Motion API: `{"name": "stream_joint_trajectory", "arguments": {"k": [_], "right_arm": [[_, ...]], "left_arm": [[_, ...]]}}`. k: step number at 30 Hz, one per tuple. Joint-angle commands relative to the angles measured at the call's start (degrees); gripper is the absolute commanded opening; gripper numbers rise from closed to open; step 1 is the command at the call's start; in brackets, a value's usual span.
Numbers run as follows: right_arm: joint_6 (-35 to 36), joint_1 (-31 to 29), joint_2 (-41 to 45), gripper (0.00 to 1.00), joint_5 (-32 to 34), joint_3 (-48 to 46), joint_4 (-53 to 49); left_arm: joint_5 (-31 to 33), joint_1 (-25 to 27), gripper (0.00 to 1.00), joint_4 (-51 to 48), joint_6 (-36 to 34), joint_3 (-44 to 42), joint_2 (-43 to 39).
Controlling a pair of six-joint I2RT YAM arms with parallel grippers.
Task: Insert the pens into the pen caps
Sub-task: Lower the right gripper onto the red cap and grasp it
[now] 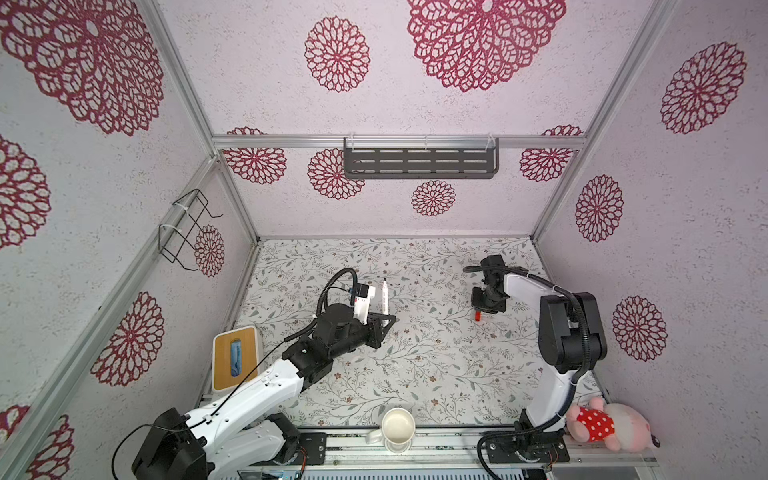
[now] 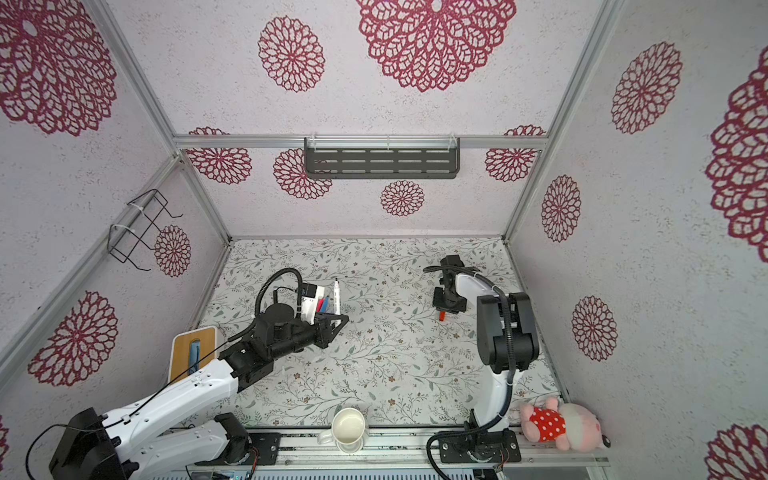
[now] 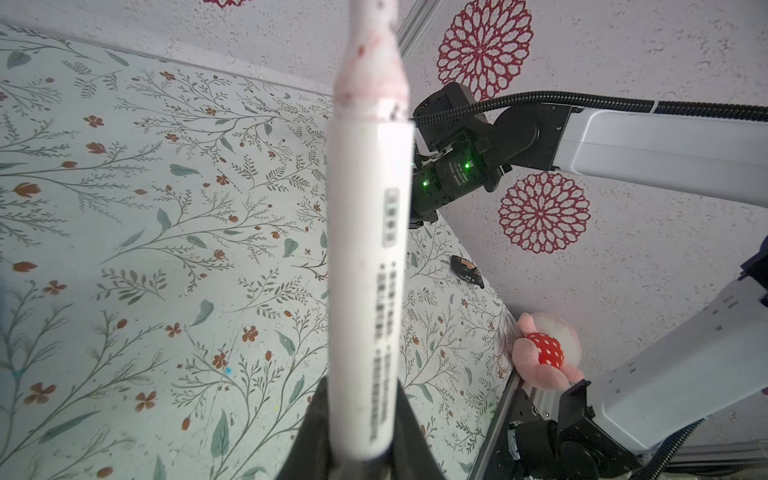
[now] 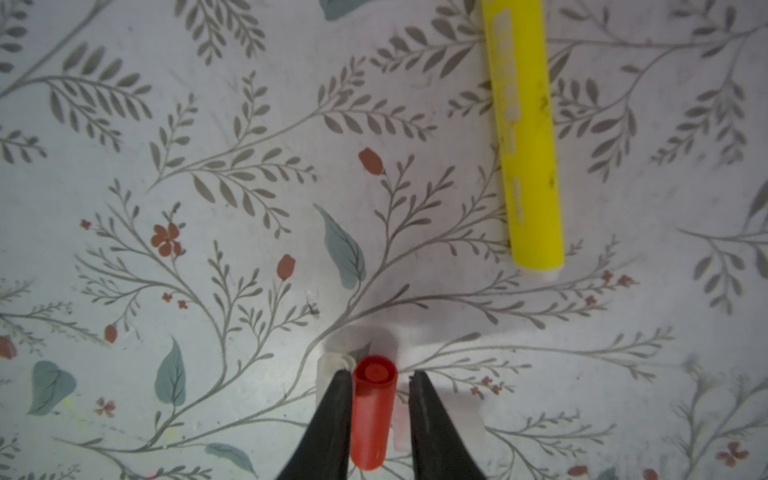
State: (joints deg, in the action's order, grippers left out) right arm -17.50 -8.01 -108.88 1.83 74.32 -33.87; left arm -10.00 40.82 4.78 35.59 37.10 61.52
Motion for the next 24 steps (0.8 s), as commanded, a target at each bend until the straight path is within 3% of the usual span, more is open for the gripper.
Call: {"name": "stream_joint_trajectory", "arguments": {"k": [1,24], "right_arm": [[1.0,0.1,-0.2,0.28,1.8,0.8,-1.6],[-0.8,-1.6,-1.7,0.31,2.3,-1.3,-0.5]], "left_arm": [[0.6,-0.5,0.00,0.0,-0.6,-0.8,-1.0],[1.6,-0.6,0.00,-0.5,-0.9,-1.3,-2.3]]}}
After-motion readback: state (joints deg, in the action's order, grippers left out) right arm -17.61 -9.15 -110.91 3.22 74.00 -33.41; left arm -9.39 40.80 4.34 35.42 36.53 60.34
